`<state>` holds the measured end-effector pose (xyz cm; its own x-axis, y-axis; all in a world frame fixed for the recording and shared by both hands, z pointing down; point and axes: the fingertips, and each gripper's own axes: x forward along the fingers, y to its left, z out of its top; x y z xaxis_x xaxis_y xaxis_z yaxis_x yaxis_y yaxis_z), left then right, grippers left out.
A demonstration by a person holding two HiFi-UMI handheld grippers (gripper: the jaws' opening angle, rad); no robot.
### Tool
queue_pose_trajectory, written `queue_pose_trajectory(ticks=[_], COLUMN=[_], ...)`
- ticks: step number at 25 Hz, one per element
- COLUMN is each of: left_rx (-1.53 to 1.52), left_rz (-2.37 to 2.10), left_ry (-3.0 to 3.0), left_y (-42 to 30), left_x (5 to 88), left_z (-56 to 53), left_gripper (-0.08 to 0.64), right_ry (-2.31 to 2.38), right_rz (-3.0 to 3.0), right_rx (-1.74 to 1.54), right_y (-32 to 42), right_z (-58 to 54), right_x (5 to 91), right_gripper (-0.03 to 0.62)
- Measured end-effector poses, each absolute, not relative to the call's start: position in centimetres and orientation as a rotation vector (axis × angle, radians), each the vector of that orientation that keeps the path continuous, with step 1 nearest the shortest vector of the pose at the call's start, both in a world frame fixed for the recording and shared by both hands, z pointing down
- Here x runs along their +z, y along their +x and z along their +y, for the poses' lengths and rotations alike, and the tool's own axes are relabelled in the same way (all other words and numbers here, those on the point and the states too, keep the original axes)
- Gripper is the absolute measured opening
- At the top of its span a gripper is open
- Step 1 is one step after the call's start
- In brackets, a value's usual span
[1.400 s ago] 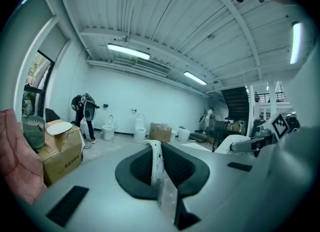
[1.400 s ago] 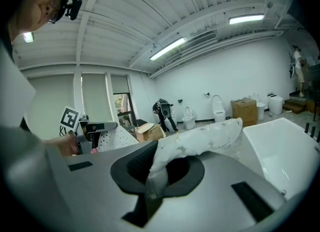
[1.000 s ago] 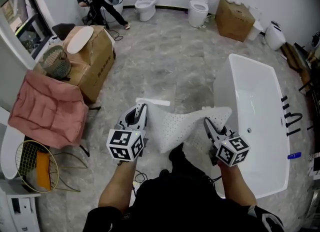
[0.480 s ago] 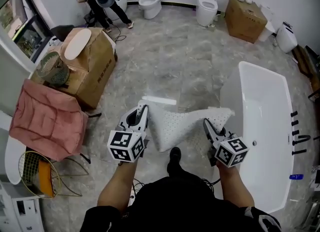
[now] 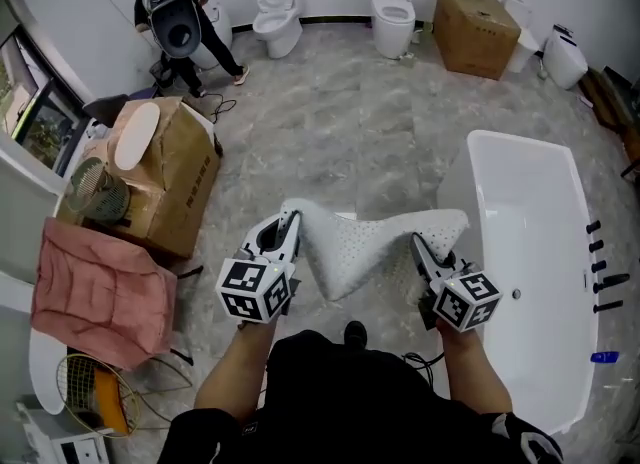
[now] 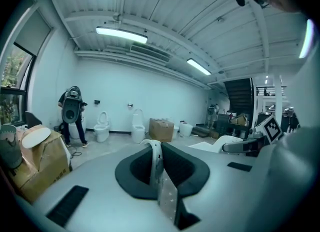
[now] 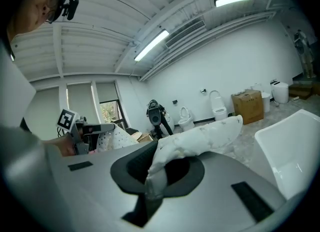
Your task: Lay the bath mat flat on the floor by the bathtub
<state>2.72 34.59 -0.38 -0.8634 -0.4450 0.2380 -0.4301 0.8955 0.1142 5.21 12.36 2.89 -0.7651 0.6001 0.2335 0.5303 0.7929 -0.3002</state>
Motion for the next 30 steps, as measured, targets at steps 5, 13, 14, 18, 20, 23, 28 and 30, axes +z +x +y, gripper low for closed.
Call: queue_pose_trajectory(ticks=[5, 13, 14, 18, 20, 23, 28, 30], left_rx=[-0.083, -0.090, -0.084, -0.033, -0.004, 0.018, 0.065, 0.065], left_rz=[-2.768, -2.696, -2.683, -2.636, -2.610, -2.548, -2.421, -2.358], left_ry=[0.756, 0.956, 0.988, 1.132, 1.209, 1.313, 1.512, 1.587], left_y=[-1.4, -11.1, -12.7, -19.2, -22.1, -25.6, -27.9, -27.6], left_x=[-0.3, 0.6, 0.5, -0.2, -0.3, 0.3, 0.8, 1.1], left_z=[32.1, 30.1, 30.1, 30.3, 30.1, 29.5, 25.6, 23.2], left_gripper=[0.025, 0.025, 0.025, 0.025, 0.025, 0.025, 0.025, 0.025], right_ry=[-0.767, -0.570, -0.531, -0.351, -0.257, -0.116, 0.078, 0.182], right_rz=[-2.672, -2.714, -2.724, -2.762, -2.778, -2.810, -2.812, -2.790], right_rx=[0.315, 0.330, 0.339, 0.402, 0.429, 0.472, 0.481, 0.515], right_y=[3.2, -2.7, -3.7, -8.1, -10.0, -11.8, -11.0, -9.2], right_z=[9.8, 8.6, 8.7, 8.9, 8.8, 9.0, 9.1, 7.9], right_x=[3.6, 4.0, 4.0, 3.9, 4.0, 3.8, 4.0, 4.6], right_gripper=[0.029, 0.029, 0.029, 0.029, 0.029, 0.029, 0.029, 0.029])
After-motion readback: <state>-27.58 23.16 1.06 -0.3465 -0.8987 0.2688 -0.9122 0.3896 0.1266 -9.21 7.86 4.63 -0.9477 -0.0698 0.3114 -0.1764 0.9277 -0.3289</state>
